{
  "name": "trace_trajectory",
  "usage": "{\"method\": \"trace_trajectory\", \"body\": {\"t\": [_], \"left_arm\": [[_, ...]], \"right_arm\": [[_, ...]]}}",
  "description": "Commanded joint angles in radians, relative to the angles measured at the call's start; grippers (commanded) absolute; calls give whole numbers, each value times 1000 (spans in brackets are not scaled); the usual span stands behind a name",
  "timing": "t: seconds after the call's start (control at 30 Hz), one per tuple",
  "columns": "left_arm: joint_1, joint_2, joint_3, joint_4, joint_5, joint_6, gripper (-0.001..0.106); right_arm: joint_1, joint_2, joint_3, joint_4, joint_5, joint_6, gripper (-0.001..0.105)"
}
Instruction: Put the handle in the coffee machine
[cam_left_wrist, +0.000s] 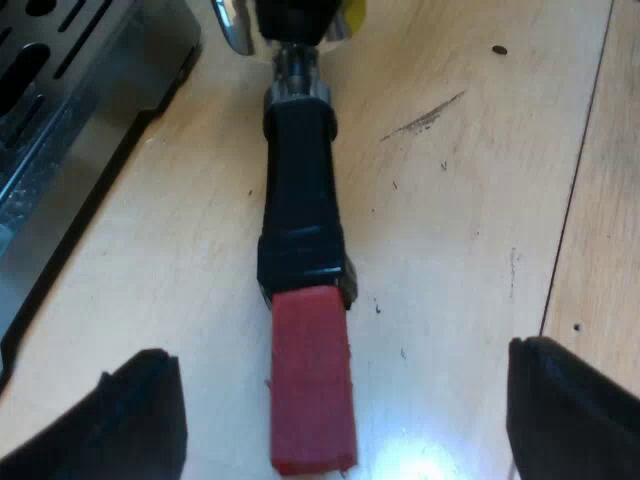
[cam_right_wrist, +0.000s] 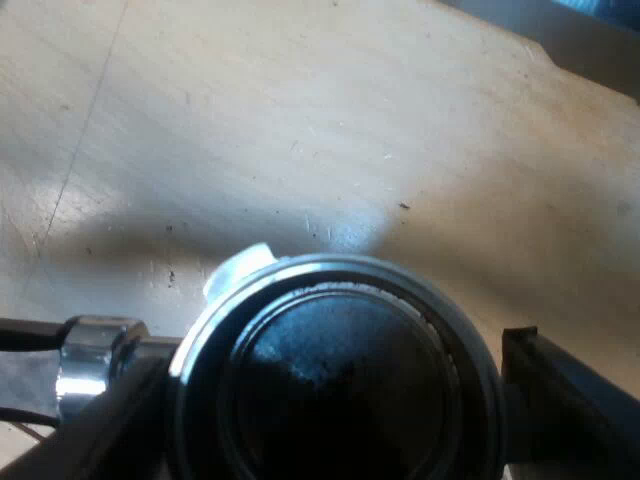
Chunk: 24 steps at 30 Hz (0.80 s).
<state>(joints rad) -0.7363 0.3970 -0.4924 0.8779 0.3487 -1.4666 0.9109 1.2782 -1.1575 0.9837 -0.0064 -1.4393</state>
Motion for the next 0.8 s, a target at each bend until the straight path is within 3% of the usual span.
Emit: {"method": "trace_trajectory", "body": {"t": [0.03,0.33,0.47,0.63,0.8], "left_arm": [[-5,-3,42,-70,7,-11,68],[-5,25,56,-99,9,-17,68],[-5,104,56,-119,9,-17,68],[-5,218,56,-231,31,-17,68],[-5,297,56,-242,32,-17,68]], "right_arm": [[-2,-18,-8,-7,-15,6,0],[-2,-31,-9,-14,-15,6,0],[-2,-37,-12,-14,-17,6,0],[-2,-38,-14,-14,-17,6,0],[-2,-38,-14,-14,-17,6,0]]}}
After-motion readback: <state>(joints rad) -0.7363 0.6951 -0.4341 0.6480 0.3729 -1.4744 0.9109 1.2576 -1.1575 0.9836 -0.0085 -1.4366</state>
